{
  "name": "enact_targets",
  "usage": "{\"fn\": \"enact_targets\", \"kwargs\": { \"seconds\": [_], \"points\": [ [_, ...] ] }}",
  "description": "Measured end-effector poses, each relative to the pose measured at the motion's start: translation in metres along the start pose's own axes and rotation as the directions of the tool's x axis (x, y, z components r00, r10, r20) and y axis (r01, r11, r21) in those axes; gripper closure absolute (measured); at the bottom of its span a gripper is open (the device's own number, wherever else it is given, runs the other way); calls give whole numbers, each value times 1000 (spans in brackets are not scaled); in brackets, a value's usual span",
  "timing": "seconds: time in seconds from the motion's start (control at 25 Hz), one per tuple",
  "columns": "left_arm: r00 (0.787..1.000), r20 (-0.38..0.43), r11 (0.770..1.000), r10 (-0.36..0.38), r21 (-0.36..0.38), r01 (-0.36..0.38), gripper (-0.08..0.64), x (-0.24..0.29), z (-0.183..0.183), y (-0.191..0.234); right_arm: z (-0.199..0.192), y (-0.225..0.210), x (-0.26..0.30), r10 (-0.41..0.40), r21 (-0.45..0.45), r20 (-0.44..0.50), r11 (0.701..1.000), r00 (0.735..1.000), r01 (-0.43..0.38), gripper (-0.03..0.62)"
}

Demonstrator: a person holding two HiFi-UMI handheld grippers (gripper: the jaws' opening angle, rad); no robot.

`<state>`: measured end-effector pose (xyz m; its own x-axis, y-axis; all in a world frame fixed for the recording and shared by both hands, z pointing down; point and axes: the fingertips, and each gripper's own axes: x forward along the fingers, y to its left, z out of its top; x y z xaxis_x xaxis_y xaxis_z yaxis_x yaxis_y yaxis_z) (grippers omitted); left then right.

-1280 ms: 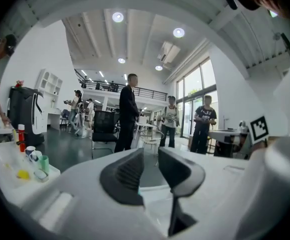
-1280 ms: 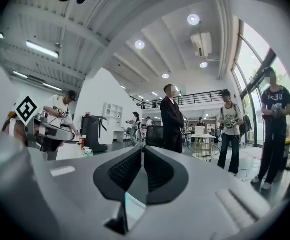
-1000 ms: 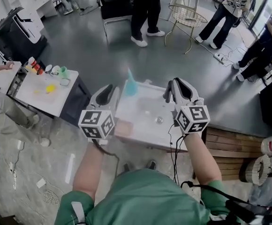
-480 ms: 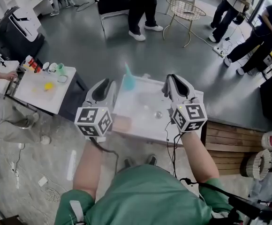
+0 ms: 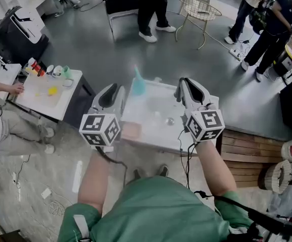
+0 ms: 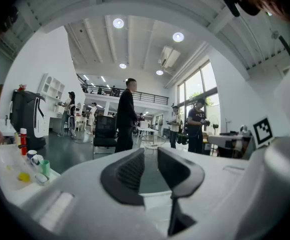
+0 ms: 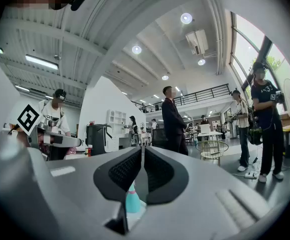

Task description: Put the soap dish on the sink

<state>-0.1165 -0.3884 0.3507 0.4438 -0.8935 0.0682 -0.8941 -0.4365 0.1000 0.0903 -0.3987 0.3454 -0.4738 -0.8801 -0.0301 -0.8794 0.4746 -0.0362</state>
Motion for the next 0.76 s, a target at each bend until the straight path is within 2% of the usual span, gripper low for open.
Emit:
{"fn": "enact_targets", "kwargs": {
  "seconds": [0.76],
  "points": [
    [1000, -12, 1000, 20, 0, -20, 479, -2, -7, -13, 1, -8, -6, 22, 25, 12, 999, 1000, -23, 572]
  ]
}}
